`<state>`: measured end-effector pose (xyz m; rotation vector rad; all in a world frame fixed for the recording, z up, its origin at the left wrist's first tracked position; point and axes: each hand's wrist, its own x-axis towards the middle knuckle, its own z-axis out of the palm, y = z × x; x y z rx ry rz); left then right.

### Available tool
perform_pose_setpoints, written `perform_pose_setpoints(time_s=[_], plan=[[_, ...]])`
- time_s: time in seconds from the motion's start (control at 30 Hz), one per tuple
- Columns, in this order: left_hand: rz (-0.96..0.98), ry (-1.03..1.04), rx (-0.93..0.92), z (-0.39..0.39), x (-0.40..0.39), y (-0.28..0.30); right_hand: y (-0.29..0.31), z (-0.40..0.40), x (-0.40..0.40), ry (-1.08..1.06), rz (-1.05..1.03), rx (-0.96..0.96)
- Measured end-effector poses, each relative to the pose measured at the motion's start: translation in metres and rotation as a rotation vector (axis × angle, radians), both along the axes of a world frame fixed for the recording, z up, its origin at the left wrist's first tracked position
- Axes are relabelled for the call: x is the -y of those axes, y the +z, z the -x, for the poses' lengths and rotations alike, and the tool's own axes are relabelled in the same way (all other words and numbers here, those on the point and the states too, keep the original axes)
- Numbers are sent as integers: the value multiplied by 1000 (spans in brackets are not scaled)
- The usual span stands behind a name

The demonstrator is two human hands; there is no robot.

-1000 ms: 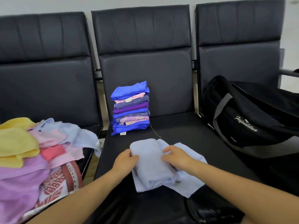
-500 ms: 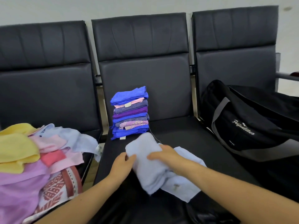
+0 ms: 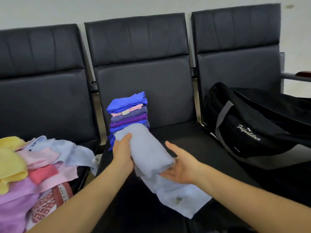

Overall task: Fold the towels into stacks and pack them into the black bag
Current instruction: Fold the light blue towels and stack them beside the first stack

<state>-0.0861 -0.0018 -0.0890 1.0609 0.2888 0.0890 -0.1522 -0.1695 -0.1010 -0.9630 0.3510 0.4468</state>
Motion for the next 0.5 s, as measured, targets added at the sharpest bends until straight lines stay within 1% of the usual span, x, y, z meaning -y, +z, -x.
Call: perform_pose_setpoints(time_s=[0.07, 0.17, 0.23, 0.3, 0.33, 0.37, 0.43, 0.5], plan=[[17, 20, 41, -11, 15, 4, -7, -3, 4, 0, 15, -41], [53, -13, 52, -24, 44, 8, -10, -17, 8, 6, 32, 9], [1, -36, 110, -39, 57, 5, -9, -32, 16, -107, 45, 86], [-140, -78, 192, -58, 67, -1, -9, -54, 36, -286, 43, 184], [-235, -90, 235, -67, 71, -4, -9, -67, 47, -362, 84, 246], [-347, -96, 272, -77, 75, -6, -8, -78, 60, -428, 169, 310], [-594, -106, 342, -95, 81, -9, -5, -102, 81, -549, 425, 420], [-760, -140, 392, -114, 86, -12, -4, -130, 97, -612, 662, 501]])
